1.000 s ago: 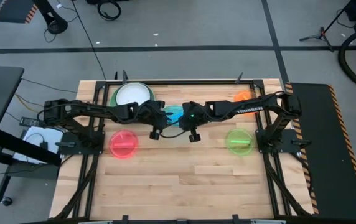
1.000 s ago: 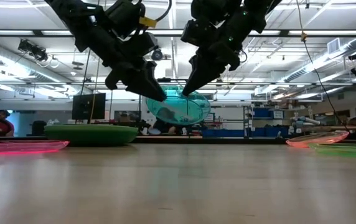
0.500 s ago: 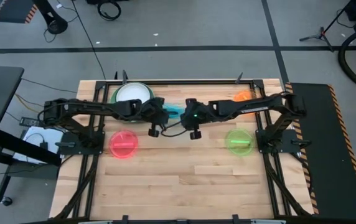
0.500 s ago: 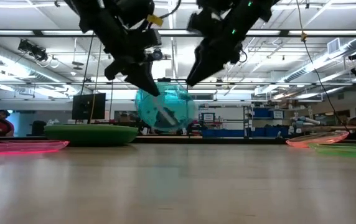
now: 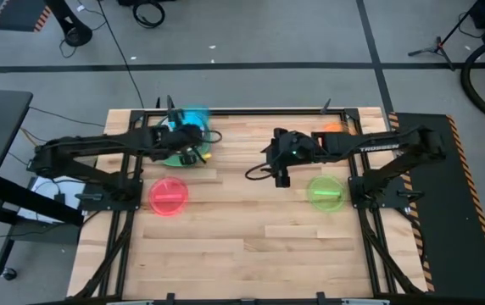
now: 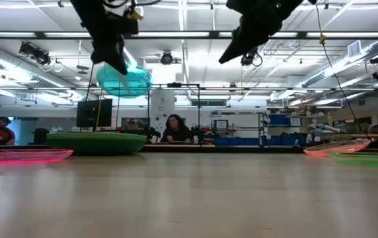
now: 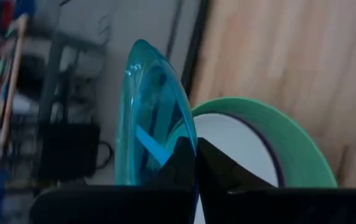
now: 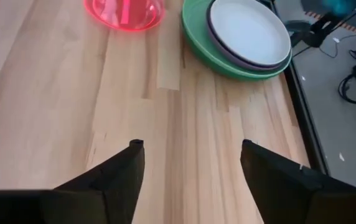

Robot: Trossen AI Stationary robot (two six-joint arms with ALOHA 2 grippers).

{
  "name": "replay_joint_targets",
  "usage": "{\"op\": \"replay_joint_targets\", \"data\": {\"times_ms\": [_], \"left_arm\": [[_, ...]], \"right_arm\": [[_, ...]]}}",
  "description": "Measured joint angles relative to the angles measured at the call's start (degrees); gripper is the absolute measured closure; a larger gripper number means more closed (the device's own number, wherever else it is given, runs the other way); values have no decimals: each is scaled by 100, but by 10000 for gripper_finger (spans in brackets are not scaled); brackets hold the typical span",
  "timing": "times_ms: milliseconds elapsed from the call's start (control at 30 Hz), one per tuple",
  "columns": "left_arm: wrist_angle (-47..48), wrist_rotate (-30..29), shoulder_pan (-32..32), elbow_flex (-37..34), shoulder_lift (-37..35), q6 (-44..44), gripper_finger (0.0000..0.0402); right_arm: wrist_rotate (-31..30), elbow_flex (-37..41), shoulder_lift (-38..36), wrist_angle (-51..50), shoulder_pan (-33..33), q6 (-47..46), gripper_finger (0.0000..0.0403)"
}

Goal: Stack plastic plates
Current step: Stack the blue plate on top of the white plate

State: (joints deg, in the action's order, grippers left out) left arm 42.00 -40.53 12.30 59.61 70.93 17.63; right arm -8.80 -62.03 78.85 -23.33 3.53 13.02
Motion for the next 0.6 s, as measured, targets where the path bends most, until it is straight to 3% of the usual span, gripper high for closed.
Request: {"op": "replay_joint_targets", "data": {"times_ms": [133, 233, 433, 600], "left_arm": [[658, -110, 344, -2, -219, -839, 391], [844, -152, 620, -140, -177, -1002, 391], [-624, 389, 937, -1274, -144, -691, 391], [-1947, 455, 1016, -2034, -143, -74, 391]], "right_arm": [[22, 517, 82, 924, 35, 7, 134], [74, 855, 217, 1543, 35, 43, 132], [0, 901, 474, 1141, 24, -278, 123], [-225, 737, 540, 601, -19, -444, 121]]}}
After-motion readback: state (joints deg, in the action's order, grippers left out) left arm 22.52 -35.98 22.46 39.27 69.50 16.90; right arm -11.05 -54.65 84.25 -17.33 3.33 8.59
